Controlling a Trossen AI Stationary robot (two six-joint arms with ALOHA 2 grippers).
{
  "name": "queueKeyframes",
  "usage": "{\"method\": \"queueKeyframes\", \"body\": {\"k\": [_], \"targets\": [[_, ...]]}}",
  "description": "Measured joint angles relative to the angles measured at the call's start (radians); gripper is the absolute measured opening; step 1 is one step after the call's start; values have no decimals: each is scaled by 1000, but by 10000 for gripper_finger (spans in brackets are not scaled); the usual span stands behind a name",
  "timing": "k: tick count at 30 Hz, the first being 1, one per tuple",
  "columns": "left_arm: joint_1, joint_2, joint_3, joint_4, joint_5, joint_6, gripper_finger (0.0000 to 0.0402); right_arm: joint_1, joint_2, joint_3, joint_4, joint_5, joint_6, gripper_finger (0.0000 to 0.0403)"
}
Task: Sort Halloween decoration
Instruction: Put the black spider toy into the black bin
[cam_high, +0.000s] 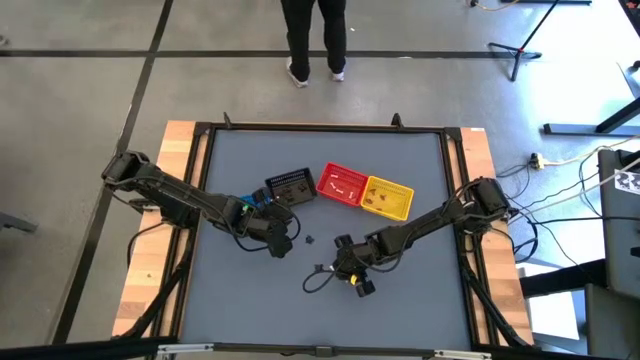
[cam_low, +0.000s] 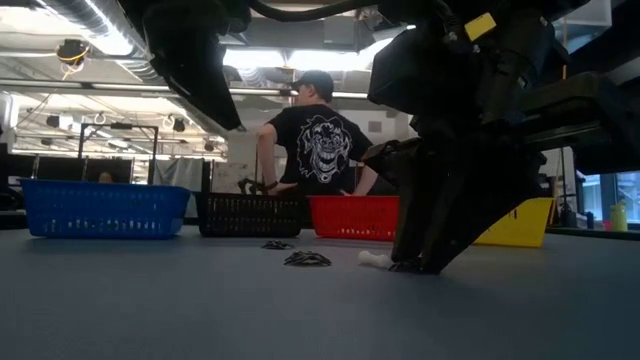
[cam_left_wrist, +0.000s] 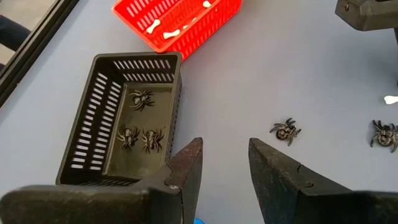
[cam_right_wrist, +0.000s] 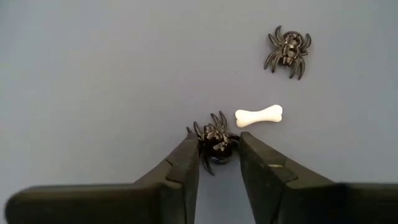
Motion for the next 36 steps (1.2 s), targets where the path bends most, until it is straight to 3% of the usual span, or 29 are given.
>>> {"method": "queueKeyframes", "body": {"k": [15, 36], "targets": [[0, 0, 0, 0, 0, 0, 123, 0, 0, 1, 0, 0, 0, 99], [0, 0, 0, 0, 0, 0, 123, -1, 1, 125, -184, 0, 19, 98]]}}
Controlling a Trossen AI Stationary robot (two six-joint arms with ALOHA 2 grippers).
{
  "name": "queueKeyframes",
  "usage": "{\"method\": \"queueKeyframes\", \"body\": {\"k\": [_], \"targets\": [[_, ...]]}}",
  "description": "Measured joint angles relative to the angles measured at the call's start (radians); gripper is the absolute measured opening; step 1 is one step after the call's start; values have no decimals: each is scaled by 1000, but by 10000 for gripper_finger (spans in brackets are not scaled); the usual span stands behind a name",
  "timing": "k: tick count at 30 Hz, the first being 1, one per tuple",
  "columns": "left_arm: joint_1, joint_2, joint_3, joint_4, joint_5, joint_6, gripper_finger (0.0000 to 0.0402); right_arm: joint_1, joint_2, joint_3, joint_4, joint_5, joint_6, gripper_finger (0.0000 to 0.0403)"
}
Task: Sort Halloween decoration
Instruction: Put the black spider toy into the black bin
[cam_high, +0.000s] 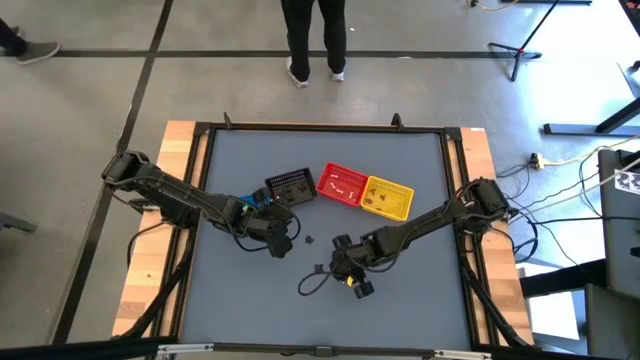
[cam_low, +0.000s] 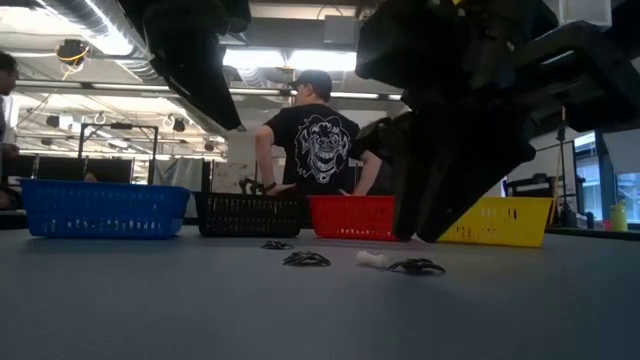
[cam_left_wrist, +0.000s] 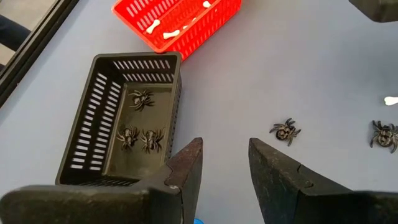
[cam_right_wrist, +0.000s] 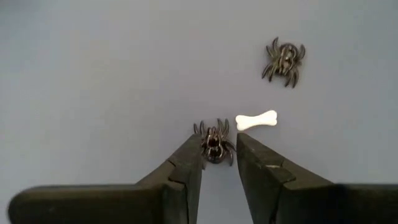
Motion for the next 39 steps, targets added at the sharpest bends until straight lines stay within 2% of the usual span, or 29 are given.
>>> {"method": "queueKeyframes", "body": {"k": [7, 15, 19, 31, 39], "targets": [[0, 0, 0, 0, 0, 0, 123, 0, 0, 0, -3, 0, 11, 105], [0, 0, 0, 0, 0, 0, 123, 0, 0, 0, 0, 0, 11, 181], [0, 0, 0, 0, 0, 0, 123, 0, 6, 0, 8, 0, 9, 198], [0, 0, 0, 7, 0, 0, 123, 1, 68, 3, 36, -7, 7, 180], [0, 0, 0, 7, 0, 0, 123, 0, 69, 4, 23, -7, 7, 131]]}}
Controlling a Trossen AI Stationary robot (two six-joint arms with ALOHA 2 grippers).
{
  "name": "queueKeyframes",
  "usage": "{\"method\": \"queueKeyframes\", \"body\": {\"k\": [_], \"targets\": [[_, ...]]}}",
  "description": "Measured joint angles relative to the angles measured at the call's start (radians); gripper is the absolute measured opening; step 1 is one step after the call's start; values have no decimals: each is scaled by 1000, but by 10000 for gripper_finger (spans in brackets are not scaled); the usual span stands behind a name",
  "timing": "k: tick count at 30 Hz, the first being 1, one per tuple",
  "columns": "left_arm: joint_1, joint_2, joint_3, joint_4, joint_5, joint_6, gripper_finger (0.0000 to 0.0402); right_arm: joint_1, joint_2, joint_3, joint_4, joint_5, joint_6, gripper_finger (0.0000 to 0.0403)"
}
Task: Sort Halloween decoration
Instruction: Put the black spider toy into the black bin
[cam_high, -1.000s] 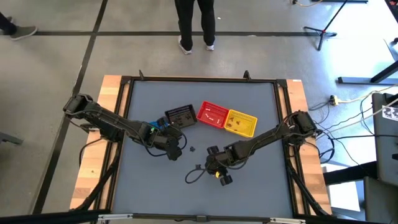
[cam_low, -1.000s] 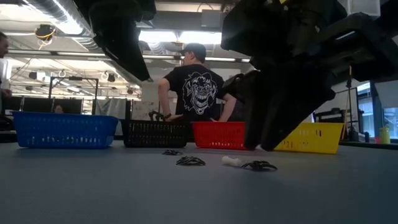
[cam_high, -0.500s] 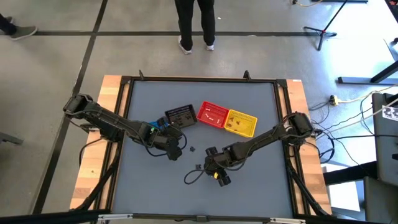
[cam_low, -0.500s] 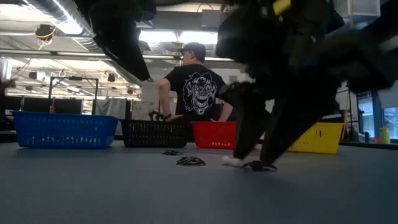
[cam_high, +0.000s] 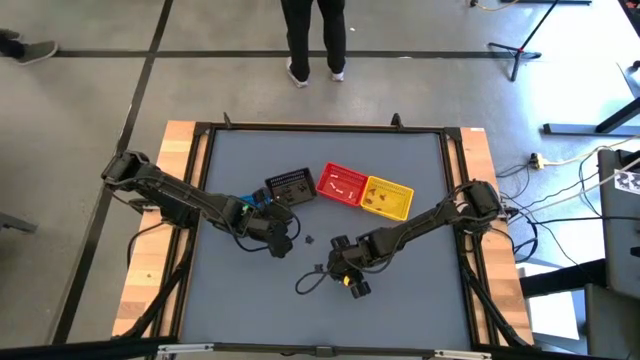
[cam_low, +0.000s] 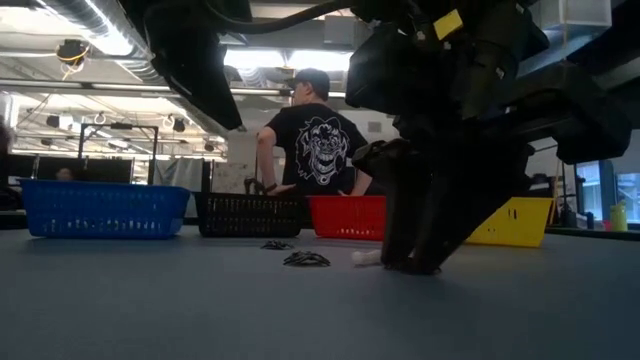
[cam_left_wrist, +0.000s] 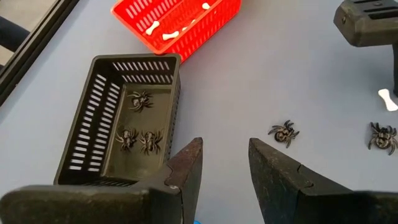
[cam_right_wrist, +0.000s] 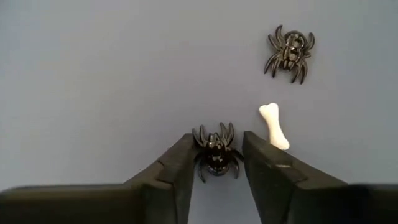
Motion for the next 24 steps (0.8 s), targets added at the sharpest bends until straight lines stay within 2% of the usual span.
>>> {"method": "queueKeyframes", "body": {"k": [9, 24], "targets": [[0, 0, 0, 0, 0, 0, 123, 0, 1, -2, 1, -1, -1, 66], [0, 0, 0, 0, 0, 0, 123, 0, -24, 1, -9, -1, 0, 57]]}}
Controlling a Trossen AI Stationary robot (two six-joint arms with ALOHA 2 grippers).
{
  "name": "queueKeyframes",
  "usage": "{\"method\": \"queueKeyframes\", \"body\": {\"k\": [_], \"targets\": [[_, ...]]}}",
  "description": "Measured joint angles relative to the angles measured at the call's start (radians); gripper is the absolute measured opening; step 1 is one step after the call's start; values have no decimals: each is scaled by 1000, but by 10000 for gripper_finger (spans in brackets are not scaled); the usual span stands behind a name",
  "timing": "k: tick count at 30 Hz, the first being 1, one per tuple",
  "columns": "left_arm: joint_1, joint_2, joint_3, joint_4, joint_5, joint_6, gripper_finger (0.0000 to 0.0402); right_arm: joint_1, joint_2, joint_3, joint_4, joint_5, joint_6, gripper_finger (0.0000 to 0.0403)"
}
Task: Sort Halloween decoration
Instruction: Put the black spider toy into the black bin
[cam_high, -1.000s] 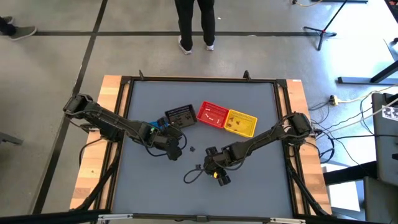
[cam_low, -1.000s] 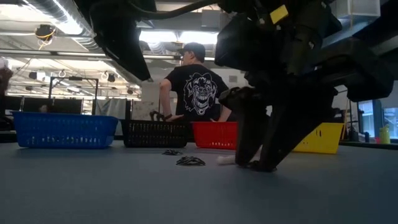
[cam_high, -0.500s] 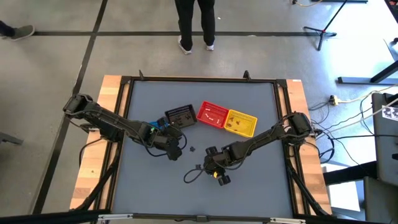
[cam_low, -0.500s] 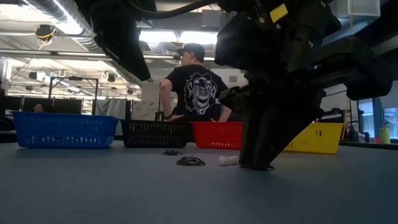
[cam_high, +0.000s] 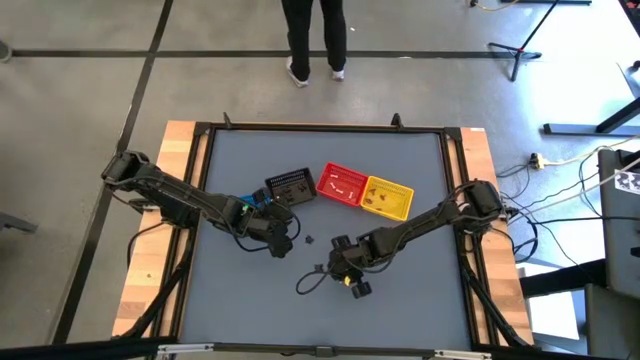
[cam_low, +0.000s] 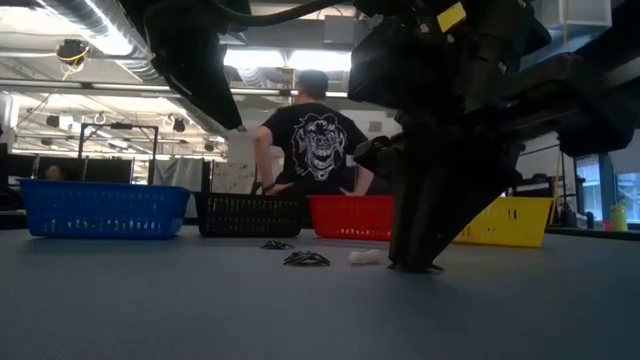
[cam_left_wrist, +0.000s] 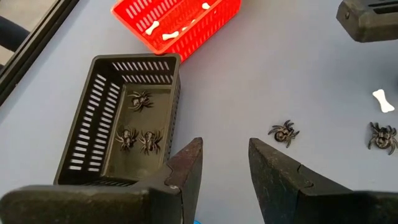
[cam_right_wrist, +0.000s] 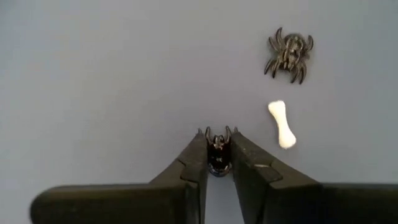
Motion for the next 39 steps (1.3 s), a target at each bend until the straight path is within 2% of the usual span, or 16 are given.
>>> {"method": "queueKeyframes", "body": {"k": [5, 13, 24, 27, 34, 39], "targets": [[0, 0, 0, 0, 0, 0, 123, 0, -5, 54, -65, 0, 0, 56], [0, 0, 0, 0, 0, 0, 123, -1, -9, 141, -186, 64, -3, 56], [0, 0, 0, 0, 0, 0, 123, -1, -5, 148, -231, 61, 77, 63], [0, 0, 0, 0, 0, 0, 123, -1, 4, 148, -223, 30, 82, 92], [0, 0, 0, 0, 0, 0, 123, 0, 37, 148, -222, -7, 90, 192], [0, 0, 0, 1, 1, 0, 123, -1, 71, 150, -215, -7, 90, 227]]}}
